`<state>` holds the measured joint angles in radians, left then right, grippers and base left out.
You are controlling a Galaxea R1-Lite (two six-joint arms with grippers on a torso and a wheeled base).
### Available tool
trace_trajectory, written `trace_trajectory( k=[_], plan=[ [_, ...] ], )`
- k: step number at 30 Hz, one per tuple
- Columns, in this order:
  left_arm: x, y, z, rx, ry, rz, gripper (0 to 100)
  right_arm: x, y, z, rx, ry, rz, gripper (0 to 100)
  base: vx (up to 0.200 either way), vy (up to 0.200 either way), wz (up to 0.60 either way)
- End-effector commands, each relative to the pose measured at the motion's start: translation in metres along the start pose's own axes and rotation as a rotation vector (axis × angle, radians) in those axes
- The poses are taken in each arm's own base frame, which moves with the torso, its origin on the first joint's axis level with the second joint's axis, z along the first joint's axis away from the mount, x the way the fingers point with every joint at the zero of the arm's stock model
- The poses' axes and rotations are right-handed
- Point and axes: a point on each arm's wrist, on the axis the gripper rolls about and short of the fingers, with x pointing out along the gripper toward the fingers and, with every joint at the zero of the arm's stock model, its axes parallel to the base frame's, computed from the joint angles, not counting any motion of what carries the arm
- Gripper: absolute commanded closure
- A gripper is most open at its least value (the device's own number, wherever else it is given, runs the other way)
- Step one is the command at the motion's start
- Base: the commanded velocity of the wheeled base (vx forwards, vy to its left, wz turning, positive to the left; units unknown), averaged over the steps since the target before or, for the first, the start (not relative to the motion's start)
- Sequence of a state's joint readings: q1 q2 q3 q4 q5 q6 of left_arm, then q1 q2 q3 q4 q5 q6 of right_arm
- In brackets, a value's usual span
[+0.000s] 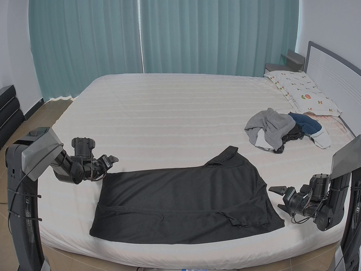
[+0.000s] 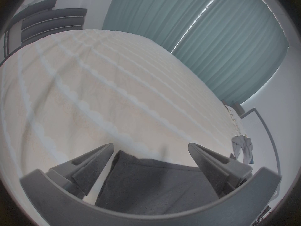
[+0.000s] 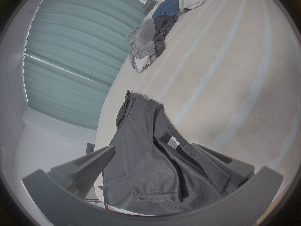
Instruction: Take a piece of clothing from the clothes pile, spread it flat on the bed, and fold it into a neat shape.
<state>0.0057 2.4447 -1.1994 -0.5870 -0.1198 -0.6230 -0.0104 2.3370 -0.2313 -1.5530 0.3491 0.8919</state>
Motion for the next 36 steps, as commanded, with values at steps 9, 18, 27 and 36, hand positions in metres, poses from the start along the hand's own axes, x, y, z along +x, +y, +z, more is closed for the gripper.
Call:
trace_trajectory(
  k=[9,18,27,36],
  plan=[
    [0.01,0.008,-0.013,-0.002,0.018,0.017,0,0.002,-0.002,-0.002,-0.004,0.004,0.0,0,0.0,0.0,0.0],
    [0.018,0.011,-0.015,-0.001,0.022,0.022,100,0.002,-0.002,-0.002,-0.004,0.004,0.0,0,0.0,0.0,0.0],
    [0.015,0.015,-0.012,-0.02,0.013,0.038,100,0.001,0.006,0.007,-0.026,-0.039,0.032,0,0.0,0.0,0.0],
    [0.003,0.011,0.008,-0.175,-0.082,0.016,100,0.02,0.021,0.025,-0.182,-0.087,0.083,0,0.0,0.0,0.0]
  ],
)
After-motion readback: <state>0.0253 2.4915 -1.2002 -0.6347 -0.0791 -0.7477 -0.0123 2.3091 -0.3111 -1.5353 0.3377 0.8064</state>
